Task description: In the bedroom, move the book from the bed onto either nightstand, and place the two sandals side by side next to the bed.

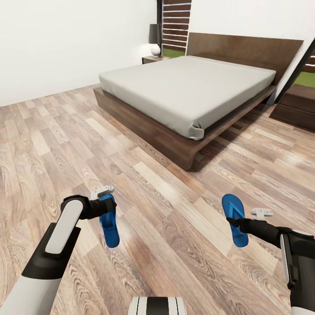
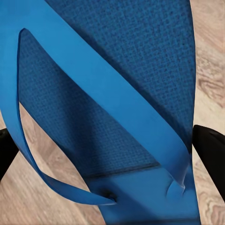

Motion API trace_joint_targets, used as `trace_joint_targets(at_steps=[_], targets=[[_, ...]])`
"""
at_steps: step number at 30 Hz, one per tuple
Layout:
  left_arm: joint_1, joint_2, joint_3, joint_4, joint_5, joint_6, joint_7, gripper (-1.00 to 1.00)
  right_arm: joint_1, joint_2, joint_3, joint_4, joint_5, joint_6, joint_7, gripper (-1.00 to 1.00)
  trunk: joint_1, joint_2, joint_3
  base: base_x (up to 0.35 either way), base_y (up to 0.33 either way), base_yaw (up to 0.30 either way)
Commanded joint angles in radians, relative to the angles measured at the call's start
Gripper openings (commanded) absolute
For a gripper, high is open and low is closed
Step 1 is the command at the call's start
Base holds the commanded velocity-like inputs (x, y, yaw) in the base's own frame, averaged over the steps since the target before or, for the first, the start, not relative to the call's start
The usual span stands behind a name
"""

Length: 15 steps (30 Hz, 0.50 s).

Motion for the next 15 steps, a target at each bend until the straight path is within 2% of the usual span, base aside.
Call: trace_joint_targets(at_steps=[1, 8, 15], targets=[[-0.001, 0.001, -0.002, 0.001, 0.008, 0.002, 0.012, -1.00, -0.001, 0.000, -0.001, -0.001, 0.009, 0.003, 0.009, -1.00, 0.000, 0.000, 0.001, 0.000, 0.000, 0.000], [-0.002, -0.001, 0.002, 0.010, -0.021, 0.002, 0.015, -1.00, -0.001, 0.000, -0.001, -0.003, 0.009, 0.004, 0.008, -1.00, 0.000, 0.000, 0.013, 0.000, 0.000, 0.000], [-0.002, -0.004, 0.010, 0.022, -0.026, 0.002, 0.008, -1.00, -0.001, -0.001, -0.001, -0.005, 0.009, 0.006, 0.008, -1.00, 0.000, 0.000, 0.024, 0.000, 0.000, 0.000]])
